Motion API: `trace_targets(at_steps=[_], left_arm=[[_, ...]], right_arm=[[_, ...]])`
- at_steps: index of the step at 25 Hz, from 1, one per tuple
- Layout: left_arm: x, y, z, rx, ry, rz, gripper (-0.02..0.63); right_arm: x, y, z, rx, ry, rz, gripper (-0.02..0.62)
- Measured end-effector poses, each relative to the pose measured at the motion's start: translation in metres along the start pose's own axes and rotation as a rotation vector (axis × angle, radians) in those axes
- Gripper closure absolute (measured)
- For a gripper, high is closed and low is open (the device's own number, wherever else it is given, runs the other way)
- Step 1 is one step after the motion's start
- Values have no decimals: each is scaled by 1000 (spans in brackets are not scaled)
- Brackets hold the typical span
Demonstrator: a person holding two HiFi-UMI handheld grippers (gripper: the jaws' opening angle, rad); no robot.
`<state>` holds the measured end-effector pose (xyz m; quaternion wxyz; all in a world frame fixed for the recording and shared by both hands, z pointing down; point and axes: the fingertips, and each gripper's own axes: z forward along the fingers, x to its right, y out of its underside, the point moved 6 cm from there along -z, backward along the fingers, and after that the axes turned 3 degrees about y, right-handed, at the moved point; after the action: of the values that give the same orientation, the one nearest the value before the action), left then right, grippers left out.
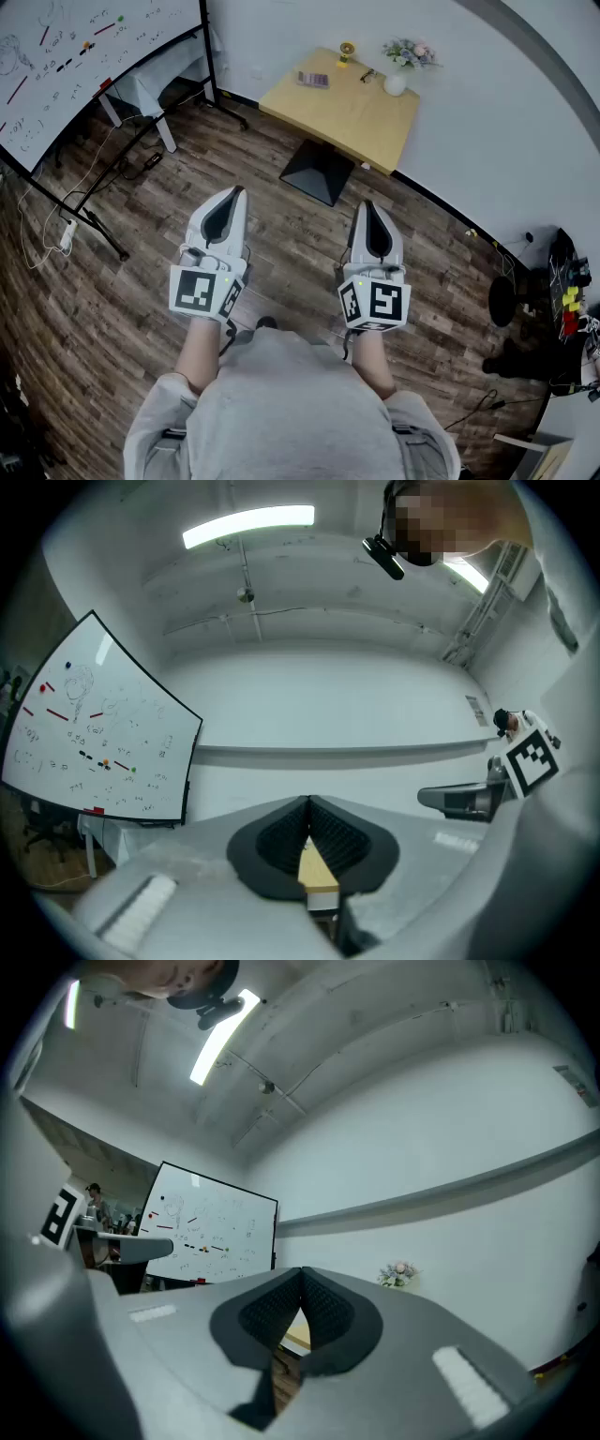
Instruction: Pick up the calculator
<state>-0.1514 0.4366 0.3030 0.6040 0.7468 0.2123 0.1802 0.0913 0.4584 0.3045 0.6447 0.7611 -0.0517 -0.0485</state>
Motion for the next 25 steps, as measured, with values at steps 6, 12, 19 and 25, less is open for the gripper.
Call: trace_targets(at_steps=[6,12,19,25], left_arm=[[0,-1,-1,3,3,-5,600],[0,-1,1,1,18,-9,600],[-4,0,-3,11,23,0,600],[-5,5,-2,-1,43,-22,586]], right_arm=[[-3,0,-3,1,4,0,594],[-5,0,-3,-3,9,-8,594],[-10,3,-2,7,29,-11,592],[-14,7,-2,-12,4,-17,529]])
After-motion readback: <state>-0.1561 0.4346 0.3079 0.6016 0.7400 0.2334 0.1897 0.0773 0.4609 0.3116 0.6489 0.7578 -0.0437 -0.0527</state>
